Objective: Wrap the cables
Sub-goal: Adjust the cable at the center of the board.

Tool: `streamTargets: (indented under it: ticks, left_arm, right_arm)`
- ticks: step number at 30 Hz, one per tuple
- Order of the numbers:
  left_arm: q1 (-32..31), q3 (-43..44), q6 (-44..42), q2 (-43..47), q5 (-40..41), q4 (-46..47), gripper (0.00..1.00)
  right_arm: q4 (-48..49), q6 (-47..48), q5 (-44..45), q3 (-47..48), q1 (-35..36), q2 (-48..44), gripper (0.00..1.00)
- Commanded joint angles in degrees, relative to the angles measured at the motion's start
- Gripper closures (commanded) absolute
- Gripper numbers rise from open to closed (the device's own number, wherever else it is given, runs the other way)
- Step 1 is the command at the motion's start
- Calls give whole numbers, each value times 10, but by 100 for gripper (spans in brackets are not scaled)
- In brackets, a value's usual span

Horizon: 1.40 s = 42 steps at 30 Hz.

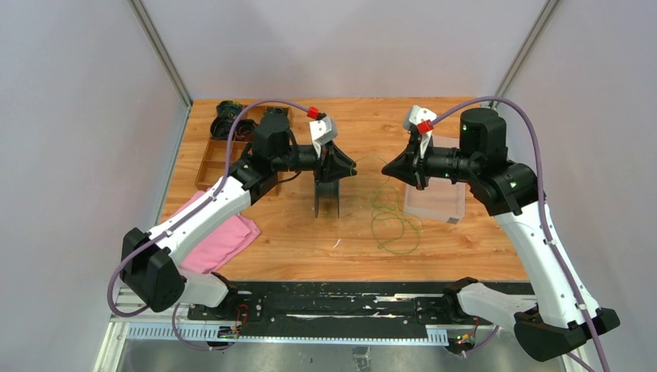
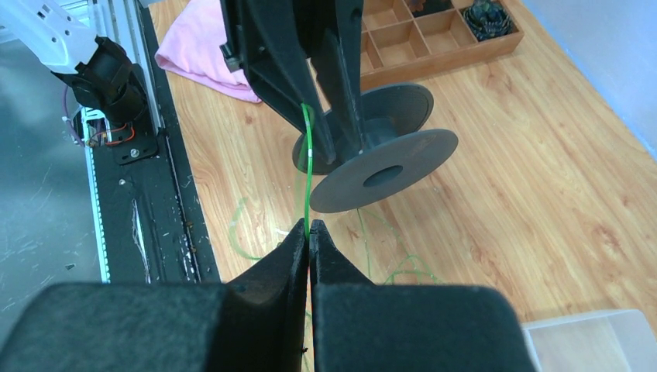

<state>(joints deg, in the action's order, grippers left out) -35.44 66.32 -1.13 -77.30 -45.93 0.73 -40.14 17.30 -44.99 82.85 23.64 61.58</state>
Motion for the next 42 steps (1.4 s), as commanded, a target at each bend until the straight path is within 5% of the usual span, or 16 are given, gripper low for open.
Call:
streamTargets:
  ticks: [1,4,9,17,24,37,42]
  left_arm:
    - [-3,10,20,10,-27,44,62]
    - [-3,3,24,8,-32,48,50]
    - [-3,-14,24,10,-37,59,45]
    - [-2,-8,-110,48,176,-54,43]
    - [-2,16,-213,52,22,-166,33]
    - [-6,10,50,-11,-93,49,31]
    - [-8,-4,86,-20,-87,92,53]
  right_arm:
    - [24,-20,-12,-14,-11,-1,100]
    - [26,-23,-21,-13,-13,-2,100]
    - [27,-24,-23,-11,-16,-4,100]
    - [7,4,11,-2,-18,-16,99]
    - [-3,10,-3,16,-18,-8,99]
    - [3,-1,-44,10,-17,2,99]
    - [8,-1,-36,6,-17,-4,99]
